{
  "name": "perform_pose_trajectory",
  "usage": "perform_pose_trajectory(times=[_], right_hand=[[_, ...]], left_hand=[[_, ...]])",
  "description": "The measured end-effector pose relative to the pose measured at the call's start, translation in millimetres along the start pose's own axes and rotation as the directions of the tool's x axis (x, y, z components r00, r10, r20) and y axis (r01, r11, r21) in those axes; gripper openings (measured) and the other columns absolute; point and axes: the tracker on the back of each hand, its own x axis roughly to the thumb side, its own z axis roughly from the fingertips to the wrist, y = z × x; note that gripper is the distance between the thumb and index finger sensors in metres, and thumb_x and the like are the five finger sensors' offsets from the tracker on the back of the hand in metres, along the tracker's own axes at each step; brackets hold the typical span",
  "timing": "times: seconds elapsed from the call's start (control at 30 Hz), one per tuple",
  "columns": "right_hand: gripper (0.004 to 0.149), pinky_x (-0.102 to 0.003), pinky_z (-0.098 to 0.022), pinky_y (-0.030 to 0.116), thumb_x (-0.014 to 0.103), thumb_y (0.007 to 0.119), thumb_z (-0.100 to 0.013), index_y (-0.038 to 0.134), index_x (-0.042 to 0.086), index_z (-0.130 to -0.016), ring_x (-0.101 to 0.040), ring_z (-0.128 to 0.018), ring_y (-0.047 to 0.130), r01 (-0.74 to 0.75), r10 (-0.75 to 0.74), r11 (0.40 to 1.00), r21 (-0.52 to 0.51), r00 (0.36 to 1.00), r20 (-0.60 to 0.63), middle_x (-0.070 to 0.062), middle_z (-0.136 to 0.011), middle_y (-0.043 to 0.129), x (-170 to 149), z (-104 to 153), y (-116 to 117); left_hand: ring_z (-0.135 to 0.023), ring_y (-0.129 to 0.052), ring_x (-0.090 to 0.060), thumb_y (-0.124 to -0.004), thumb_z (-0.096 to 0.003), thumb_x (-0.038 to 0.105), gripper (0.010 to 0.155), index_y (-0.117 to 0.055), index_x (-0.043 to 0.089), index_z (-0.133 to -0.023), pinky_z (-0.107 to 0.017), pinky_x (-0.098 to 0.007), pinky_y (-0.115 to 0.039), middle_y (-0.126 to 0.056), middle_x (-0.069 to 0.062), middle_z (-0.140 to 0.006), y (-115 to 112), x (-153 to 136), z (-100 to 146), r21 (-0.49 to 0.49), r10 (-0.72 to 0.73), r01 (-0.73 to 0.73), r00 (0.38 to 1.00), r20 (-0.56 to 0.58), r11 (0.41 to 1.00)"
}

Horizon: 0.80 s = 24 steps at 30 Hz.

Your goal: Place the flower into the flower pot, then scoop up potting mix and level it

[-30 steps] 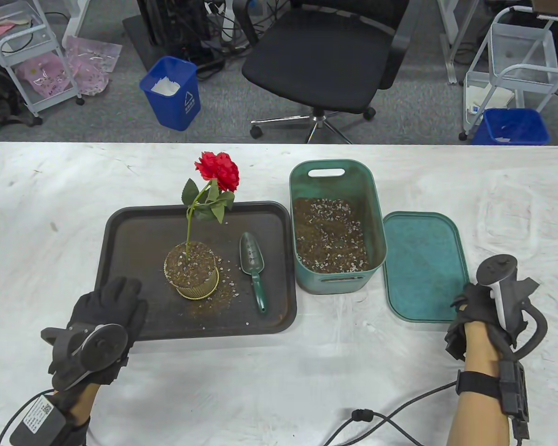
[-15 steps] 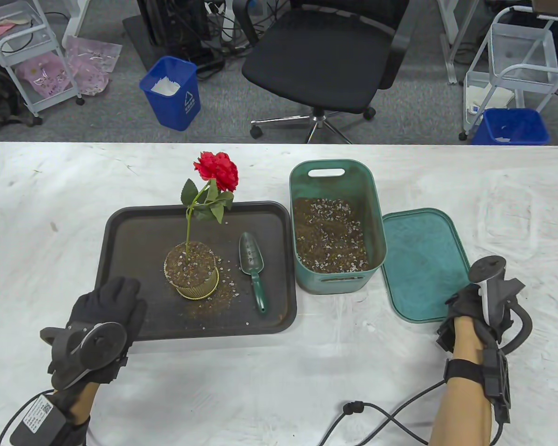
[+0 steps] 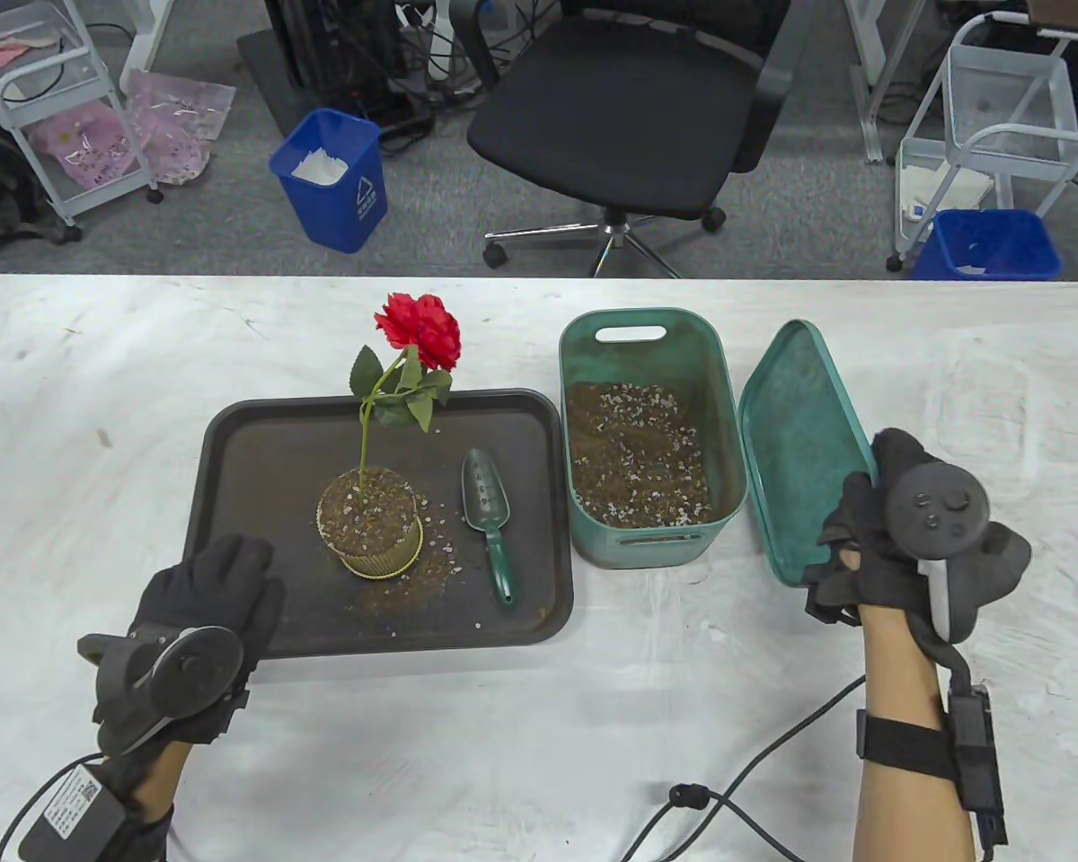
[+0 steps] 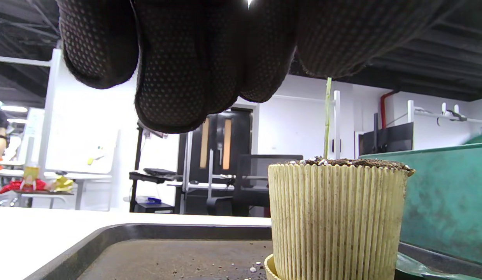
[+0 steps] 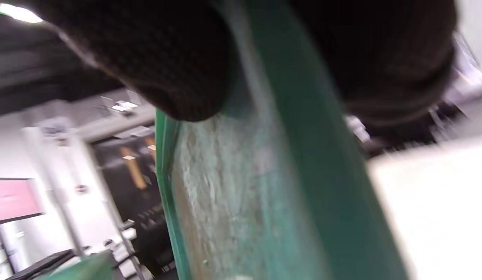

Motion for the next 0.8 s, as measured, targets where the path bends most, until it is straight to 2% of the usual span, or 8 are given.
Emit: perform_pose_trajectory(times=[0.1,0.13,0.27,0.33,0.43,0.57,0.67,0.8], right_hand=[[0.054,-0.045,-0.017,0.094,0.022,0.094,-0.033,0.077,0.013,-0.083,-0.027,-0.032,0.103,-0.124,0.143,0.986,-0.115,0.975,0.172,-0.011,-0.062,0.091,46,19,-17],[0.054,-0.045,-0.017,0.094,0.022,0.094,-0.033,0.078,0.013,-0.083,-0.027,-0.031,0.103,-0.177,0.218,0.968,-0.177,0.944,0.247,-0.011,-0.062,0.091,67,30,-22],[0.052,-0.043,-0.016,0.094,0.023,0.094,-0.033,0.079,0.014,-0.083,-0.026,-0.030,0.102,-0.245,0.347,0.926,-0.289,0.853,0.389,-0.011,-0.062,0.091,108,60,-19],[0.051,-0.044,-0.018,0.093,0.024,0.094,-0.035,0.079,0.015,-0.082,-0.026,-0.031,0.100,-0.240,0.389,0.909,-0.342,0.782,0.487,-0.011,-0.063,0.091,127,84,-8],[0.048,-0.044,-0.019,0.093,0.029,0.093,-0.036,0.082,0.019,-0.081,-0.026,-0.032,0.100,-0.197,0.438,0.882,-0.428,0.680,0.589,-0.010,-0.065,0.092,137,118,17],[0.047,-0.052,-0.034,0.093,0.033,0.089,-0.039,0.083,0.019,-0.083,-0.035,-0.053,0.099,-0.179,0.463,0.873,-0.453,0.596,0.656,-0.013,-0.081,0.087,131,150,57],[0.048,-0.062,-0.048,0.087,0.031,0.084,-0.041,0.080,0.018,-0.086,-0.040,-0.071,0.094,-0.162,0.446,0.883,-0.440,0.582,0.680,-0.016,-0.092,0.079,121,161,77],[0.048,-0.065,-0.052,0.084,0.031,0.081,-0.042,0.077,0.017,-0.088,-0.042,-0.077,0.091,-0.130,0.411,0.898,-0.421,0.592,0.693,-0.017,-0.095,0.077,113,161,86]], left_hand=[[-0.065,-0.107,-0.027,-0.079,-0.0408,0.052,0.052,-0.086,0.027,-0.086,-0.056,-0.048,-0.086,-0.089,-0.004,-0.089,0,1,0,-0.002,-0.002,0.002,1.000,0.006,1.000],[-0.065,-0.107,-0.027,-0.079,-0.0408,0.052,0.052,-0.086,0.027,-0.086,-0.055,-0.048,-0.086,-0.089,-0.004,-0.089,0,2,1,-0.001,-0.003,0.003,1.000,0.010,1.000],[-0.065,-0.107,-0.027,-0.079,-0.0408,0.052,0.052,-0.086,0.027,-0.085,-0.056,-0.048,-0.086,-0.089,-0.004,-0.089,0,3,1,0.003,-0.002,0.002,1.000,0.018,1.000],[-0.065,-0.106,-0.027,-0.079,-0.0408,0.052,0.052,-0.086,0.027,-0.085,-0.055,-0.048,-0.086,-0.089,-0.005,-0.089,0,3,1,0.002,0.000,0.000,1.000,0.023,1.000],[-0.065,-0.107,-0.027,-0.079,-0.0408,0.052,0.052,-0.086,0.027,-0.086,-0.056,-0.048,-0.086,-0.089,-0.004,-0.090,-1,4,2,-0.003,0.003,-0.003,0.999,0.032,1.000],[-0.065,-0.106,-0.027,-0.079,-0.0408,0.052,0.052,-0.086,0.027,-0.085,-0.056,-0.048,-0.086,-0.089,-0.004,-0.089,-2,5,2,-0.007,0.008,-0.008,0.999,0.041,1.000],[-0.065,-0.107,-0.027,-0.079,-0.0408,0.052,0.052,-0.086,0.027,-0.085,-0.056,-0.048,-0.086,-0.089,-0.005,-0.089,-4,7,2,-0.018,0.000,0.001,0.999,0.051,1.000],[-0.065,-0.107,-0.027,-0.079,-0.0407,0.052,0.051,-0.087,0.027,-0.085,-0.056,-0.048,-0.086,-0.089,-0.005,-0.089,-4,8,3,-0.018,-0.003,0.004,0.999,0.053,1.000]])
